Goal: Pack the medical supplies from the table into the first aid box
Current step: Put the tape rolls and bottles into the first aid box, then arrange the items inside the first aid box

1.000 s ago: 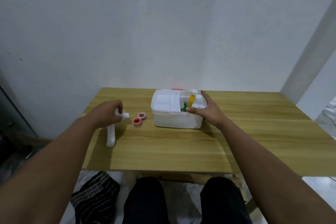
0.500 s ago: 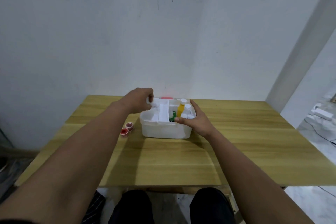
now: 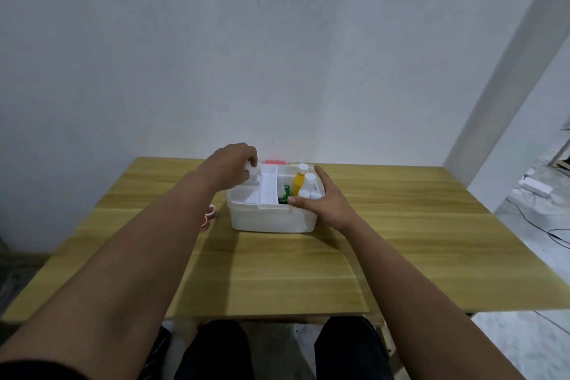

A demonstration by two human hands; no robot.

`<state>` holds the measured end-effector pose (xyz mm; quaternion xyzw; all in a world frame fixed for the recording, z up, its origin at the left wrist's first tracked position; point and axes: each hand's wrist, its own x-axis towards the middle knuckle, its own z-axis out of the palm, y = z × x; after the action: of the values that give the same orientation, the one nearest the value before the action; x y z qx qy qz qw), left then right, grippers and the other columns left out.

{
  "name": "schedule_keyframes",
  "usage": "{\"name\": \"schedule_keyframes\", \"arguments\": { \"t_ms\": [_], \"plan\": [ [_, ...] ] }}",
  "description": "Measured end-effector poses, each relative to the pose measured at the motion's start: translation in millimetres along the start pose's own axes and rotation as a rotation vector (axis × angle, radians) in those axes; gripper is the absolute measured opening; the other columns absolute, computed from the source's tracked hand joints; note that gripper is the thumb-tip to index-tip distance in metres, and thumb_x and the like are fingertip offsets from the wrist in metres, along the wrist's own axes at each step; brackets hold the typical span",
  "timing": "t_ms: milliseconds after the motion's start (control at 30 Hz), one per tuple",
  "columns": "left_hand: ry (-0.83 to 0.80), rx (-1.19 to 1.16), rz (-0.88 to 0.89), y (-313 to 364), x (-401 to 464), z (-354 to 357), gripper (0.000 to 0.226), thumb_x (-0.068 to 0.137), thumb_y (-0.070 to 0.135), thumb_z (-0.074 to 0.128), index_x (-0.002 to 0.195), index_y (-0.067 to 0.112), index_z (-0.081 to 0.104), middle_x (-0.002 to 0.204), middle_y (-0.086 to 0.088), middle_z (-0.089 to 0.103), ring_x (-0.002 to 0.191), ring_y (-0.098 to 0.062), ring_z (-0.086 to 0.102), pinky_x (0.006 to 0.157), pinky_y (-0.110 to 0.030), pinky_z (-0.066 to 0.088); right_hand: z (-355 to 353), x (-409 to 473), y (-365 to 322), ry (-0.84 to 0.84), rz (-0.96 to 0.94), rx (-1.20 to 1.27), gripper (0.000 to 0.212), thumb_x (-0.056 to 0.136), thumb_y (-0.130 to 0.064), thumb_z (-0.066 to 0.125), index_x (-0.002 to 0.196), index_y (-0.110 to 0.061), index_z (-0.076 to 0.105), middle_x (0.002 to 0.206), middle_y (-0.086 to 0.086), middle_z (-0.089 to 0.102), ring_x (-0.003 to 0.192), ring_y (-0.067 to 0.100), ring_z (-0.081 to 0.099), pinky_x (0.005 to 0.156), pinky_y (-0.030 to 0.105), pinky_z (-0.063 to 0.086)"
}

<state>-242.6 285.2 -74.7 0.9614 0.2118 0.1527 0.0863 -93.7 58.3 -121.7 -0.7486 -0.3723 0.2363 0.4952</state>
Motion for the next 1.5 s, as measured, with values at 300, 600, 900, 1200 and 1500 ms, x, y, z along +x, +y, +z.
{"name": "schedule_keyframes", "arguments": {
  "t_ms": [300,600,900,1200,1500],
  "plan": [
    [-0.017,-0.049,-0.011,-3.5,-7.5,-1.1,0.025,0.087,0.018,0.071,0.111,0.022,0.077,0.115,0.002,0.074,0.106,-0.018,0.065,0.088,-0.035,0.054,0.0,-0.9,-1.7,0.0,0.001,0.015,0.147,0.043,-0.069,0.094,0.164,-0.031,0.021,0.159,-0.004,0.043,0.141,0.02,0.048,0.116,0.047,0.044],
    [0.001,-0.036,0.005,-2.7,-10.1,-0.6,0.016,0.089,0.021,0.075,0.104,0.021,0.076,0.107,0.004,0.074,0.096,-0.016,0.066,0.082,-0.034,0.055,0.0,0.1,0.2,0.006,-0.005,0.012,0.137,0.054,-0.059,0.095,0.165,-0.03,0.02,0.16,-0.003,0.041,0.142,0.021,0.046,0.117,0.047,0.043],
    [0.212,-0.244,-0.167,-28.8,-39.0,-14.9,0.026,0.091,0.014,0.07,0.116,0.018,0.073,0.11,0.004,0.072,0.097,-0.017,0.067,0.088,-0.035,0.054,-1.8,4.1,3.4,0.011,-0.024,0.041,0.129,0.062,-0.046,0.097,0.165,-0.026,0.02,0.161,-0.005,0.041,0.143,0.017,0.045,0.119,0.04,0.041],
    [-0.207,-0.195,-0.451,-56.7,-90.4,12.8,0.059,0.087,0.045,0.078,0.139,0.02,0.065,0.12,-0.005,0.073,0.099,-0.018,0.067,0.089,-0.031,0.051,0.3,3.3,4.3,0.019,-0.028,0.056,0.133,0.059,-0.05,0.097,0.165,-0.024,0.021,0.16,-0.002,0.043,0.141,0.018,0.047,0.118,0.043,0.041],
    [-0.133,0.015,-0.469,-33.3,-97.5,30.9,0.034,0.092,0.043,0.071,0.118,0.023,0.077,0.104,-0.001,0.075,0.088,-0.02,0.067,0.071,-0.031,0.049,-0.3,0.9,2.4,0.012,-0.028,0.043,0.14,0.05,-0.061,0.097,0.164,-0.029,0.022,0.159,-0.005,0.044,0.141,0.017,0.048,0.117,0.043,0.043]
  ]
}}
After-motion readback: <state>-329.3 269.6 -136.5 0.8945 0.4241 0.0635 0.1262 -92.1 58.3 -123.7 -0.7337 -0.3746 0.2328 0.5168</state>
